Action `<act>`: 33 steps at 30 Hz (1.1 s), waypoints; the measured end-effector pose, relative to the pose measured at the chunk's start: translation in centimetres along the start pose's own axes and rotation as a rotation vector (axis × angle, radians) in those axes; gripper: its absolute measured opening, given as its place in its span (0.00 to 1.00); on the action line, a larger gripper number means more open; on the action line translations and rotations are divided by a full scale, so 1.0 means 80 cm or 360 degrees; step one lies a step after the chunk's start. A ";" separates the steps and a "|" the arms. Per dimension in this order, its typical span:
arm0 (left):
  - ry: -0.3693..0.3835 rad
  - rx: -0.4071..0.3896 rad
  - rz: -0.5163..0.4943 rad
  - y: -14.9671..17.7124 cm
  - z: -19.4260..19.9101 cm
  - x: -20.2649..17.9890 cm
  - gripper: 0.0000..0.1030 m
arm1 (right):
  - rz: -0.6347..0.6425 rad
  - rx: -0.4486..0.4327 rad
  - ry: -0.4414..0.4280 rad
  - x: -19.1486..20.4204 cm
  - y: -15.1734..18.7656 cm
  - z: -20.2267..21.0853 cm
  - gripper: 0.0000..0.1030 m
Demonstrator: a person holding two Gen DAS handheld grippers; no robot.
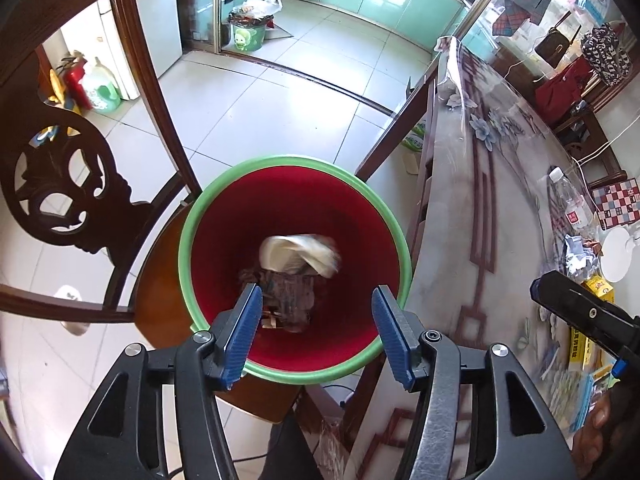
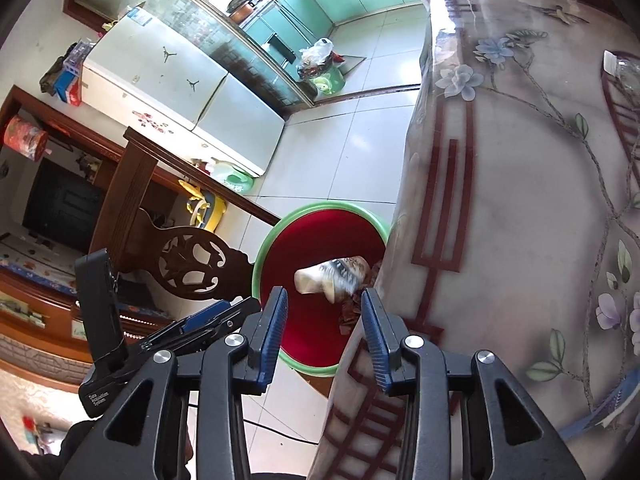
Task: Collect trash
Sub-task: 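Open left tool over the bucket while right tool releases the paper cup, then grasp yellow medicine box with left tool while right tool grasps orange snack bag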
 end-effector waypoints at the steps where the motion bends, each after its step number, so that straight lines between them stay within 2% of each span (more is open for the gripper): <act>1: 0.0001 -0.0002 -0.0004 0.000 0.001 -0.002 0.54 | -0.0013 -0.0010 -0.0002 -0.003 0.001 0.004 0.35; 9: 0.0045 -0.0033 -0.0107 0.007 0.014 -0.041 0.54 | -0.0075 -0.0135 0.0065 -0.049 0.014 0.072 0.35; 15: 0.0100 -0.0031 -0.0213 0.020 0.021 -0.097 0.55 | -0.0265 -0.0347 0.0198 -0.141 0.021 0.173 0.35; 18: 0.0111 -0.0045 -0.0265 0.029 0.026 -0.131 0.57 | -0.0384 -0.0512 0.0360 -0.211 0.018 0.240 0.37; 22: 0.0109 -0.0065 -0.0310 0.047 0.034 -0.180 0.59 | -0.0470 -0.0669 0.0741 -0.317 0.014 0.318 0.48; 24: 0.0126 -0.0045 -0.0311 0.060 0.035 -0.209 0.59 | -0.0528 -0.0664 0.0837 -0.373 0.007 0.339 0.48; 28: 0.0199 -0.0006 -0.0369 0.088 0.036 -0.287 0.61 | -0.0677 -0.0588 0.0795 -0.472 -0.017 0.348 0.48; 31: 0.0295 0.0036 -0.0447 0.103 0.031 -0.355 0.62 | -0.0688 -0.0517 0.0719 -0.516 -0.036 0.334 0.48; 33: 0.0334 0.0060 -0.0512 0.111 0.026 -0.398 0.63 | -0.0653 -0.0444 0.0709 -0.527 -0.043 0.316 0.48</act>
Point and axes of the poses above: each gripper's, at about its wrist camera, not at the fingertips, and z roughly against the way its jaws point, x to its left, y to its underside, the point moved 3 cm from there along -z, roughly the way its jaws point, and after that the axes turned 6 degrees about -z, right-handed, at the moved point
